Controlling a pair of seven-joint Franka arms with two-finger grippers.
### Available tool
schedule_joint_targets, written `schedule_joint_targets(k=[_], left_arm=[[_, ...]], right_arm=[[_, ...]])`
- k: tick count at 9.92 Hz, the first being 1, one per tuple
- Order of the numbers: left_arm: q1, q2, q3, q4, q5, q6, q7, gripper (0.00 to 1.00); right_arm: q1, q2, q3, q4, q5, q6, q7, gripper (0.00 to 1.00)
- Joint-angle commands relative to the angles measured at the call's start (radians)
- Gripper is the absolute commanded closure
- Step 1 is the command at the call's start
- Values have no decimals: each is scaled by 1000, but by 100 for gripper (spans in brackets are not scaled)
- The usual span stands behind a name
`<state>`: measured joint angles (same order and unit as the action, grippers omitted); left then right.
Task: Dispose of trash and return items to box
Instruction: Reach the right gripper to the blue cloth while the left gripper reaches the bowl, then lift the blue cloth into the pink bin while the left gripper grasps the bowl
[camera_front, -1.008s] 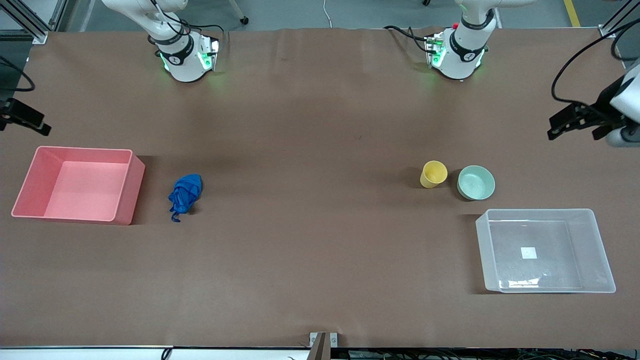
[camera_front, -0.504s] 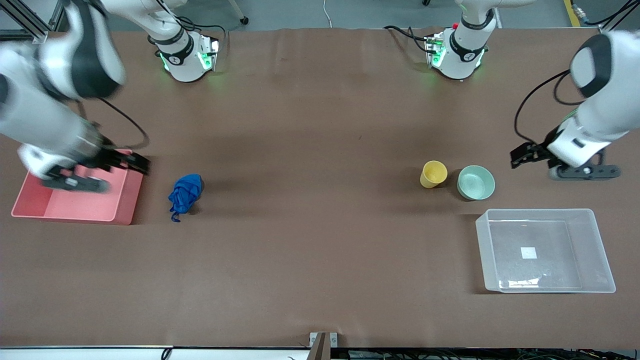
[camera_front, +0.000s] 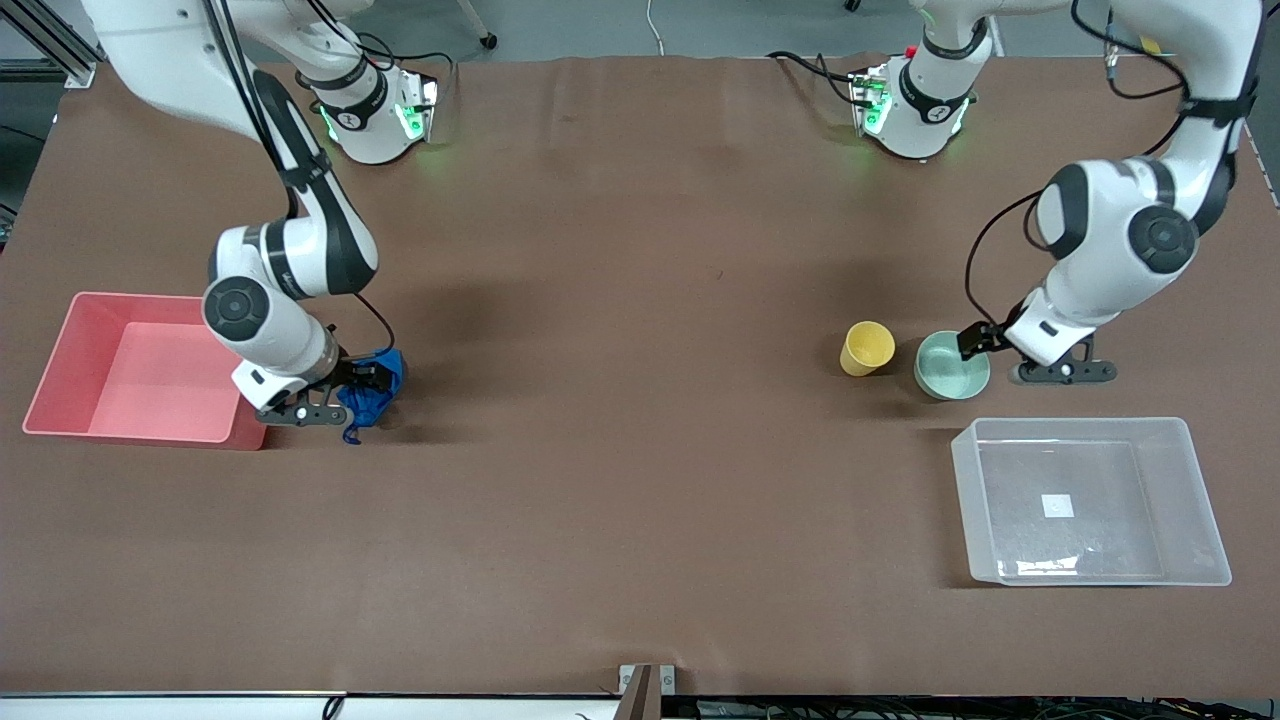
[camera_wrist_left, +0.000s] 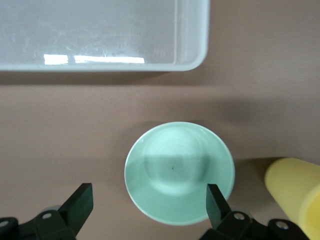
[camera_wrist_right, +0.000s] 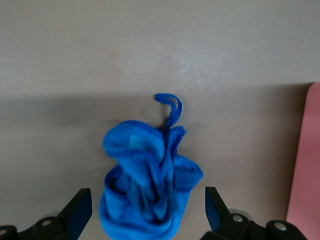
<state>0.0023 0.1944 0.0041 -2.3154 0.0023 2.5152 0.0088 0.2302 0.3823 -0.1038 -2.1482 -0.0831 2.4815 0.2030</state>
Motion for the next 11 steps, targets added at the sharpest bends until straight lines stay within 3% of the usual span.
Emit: schedule_joint_targets(k=[1,2,3,4,5,6,7,9,10,11], left_arm=[[10,86,28,-12,11,71,40,1],[10,117,39,-13,11,109,48,1],[11,137,39,-18,11,141,48,1],[11,146,39,-38,10,166,48,4],[11,154,39,-54,8,190,46,23],[11,154,39,-62,8,201,46,65],[11,151,39,-70,8,201,46,88],[11,140,39,-97,8,200,48,100],[10,116,39,-104,8,200,48,100],[8,65,37,-126,8,194,49,100]], right_arm=[[4,10,-2,-38,-26,62,7,32],[4,21,-2,-35,-26,63,9,68],[-2,29,-2,-33,-26,65,13,85],[-5,29,0,-32,-21,65,18,96],[-5,29,0,-27,-18,63,22,98],[-3,27,1,-24,-17,50,30,98],[3,8,1,-9,-17,22,82,99],[9,-104,3,139,-17,-318,107,99],[-6,-152,-3,224,-17,-470,90,99],[-56,-201,-10,258,-17,-539,20,99]])
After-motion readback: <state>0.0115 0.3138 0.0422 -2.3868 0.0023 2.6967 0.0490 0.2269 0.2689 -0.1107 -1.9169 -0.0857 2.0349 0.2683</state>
